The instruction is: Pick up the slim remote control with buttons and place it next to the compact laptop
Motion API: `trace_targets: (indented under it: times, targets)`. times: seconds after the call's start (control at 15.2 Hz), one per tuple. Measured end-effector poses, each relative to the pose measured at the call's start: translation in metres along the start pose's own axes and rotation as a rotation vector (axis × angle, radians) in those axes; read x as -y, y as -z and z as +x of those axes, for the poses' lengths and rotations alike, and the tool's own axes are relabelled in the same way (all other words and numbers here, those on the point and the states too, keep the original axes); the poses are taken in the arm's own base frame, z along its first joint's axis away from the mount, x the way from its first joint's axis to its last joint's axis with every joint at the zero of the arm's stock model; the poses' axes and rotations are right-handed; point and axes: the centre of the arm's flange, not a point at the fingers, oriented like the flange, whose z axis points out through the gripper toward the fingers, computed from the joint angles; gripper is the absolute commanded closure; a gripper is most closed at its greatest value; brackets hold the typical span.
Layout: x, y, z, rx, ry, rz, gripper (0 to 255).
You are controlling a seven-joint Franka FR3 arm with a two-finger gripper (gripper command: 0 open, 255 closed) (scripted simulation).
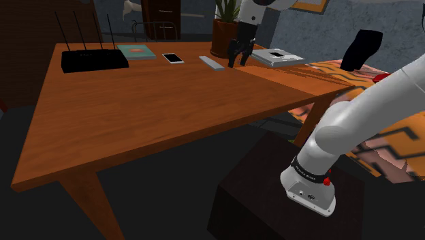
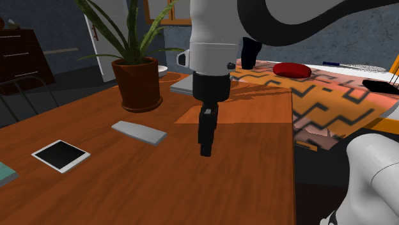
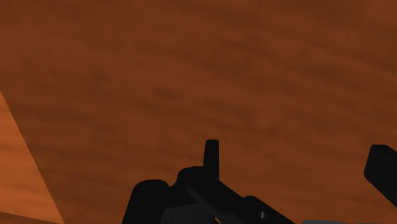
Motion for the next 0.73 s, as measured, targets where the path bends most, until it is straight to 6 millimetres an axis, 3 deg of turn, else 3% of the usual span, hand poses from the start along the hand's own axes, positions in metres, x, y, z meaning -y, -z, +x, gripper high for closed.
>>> trace_targets:
  times: [0.73]
  targets:
    - [-0.048, -0.020, 0.136, 0.007, -0.146, -0.052, 0]
